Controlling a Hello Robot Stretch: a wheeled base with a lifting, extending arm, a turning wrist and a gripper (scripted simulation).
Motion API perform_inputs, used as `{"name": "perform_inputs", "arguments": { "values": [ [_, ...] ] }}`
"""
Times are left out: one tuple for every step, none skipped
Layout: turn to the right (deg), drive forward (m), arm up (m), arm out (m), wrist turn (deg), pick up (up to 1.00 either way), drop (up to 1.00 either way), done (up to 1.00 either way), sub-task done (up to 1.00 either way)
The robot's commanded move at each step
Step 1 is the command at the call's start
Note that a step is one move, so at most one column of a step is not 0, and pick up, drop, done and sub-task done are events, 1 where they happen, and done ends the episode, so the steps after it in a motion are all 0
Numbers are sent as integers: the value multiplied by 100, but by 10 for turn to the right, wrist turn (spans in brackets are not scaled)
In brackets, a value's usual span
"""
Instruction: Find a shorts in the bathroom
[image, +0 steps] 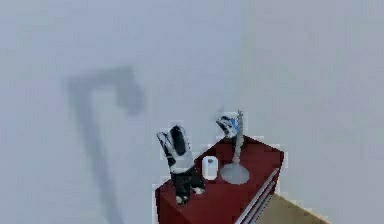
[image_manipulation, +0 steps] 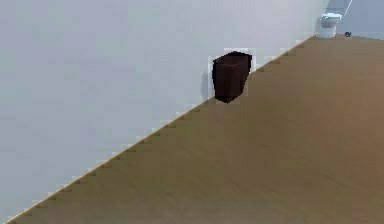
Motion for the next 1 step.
{"name": "perform_inputs", "arguments": {
  "values": [
    [0, 0, 0, 0, 0, 0, 0, 100, 0]
  ]
}}
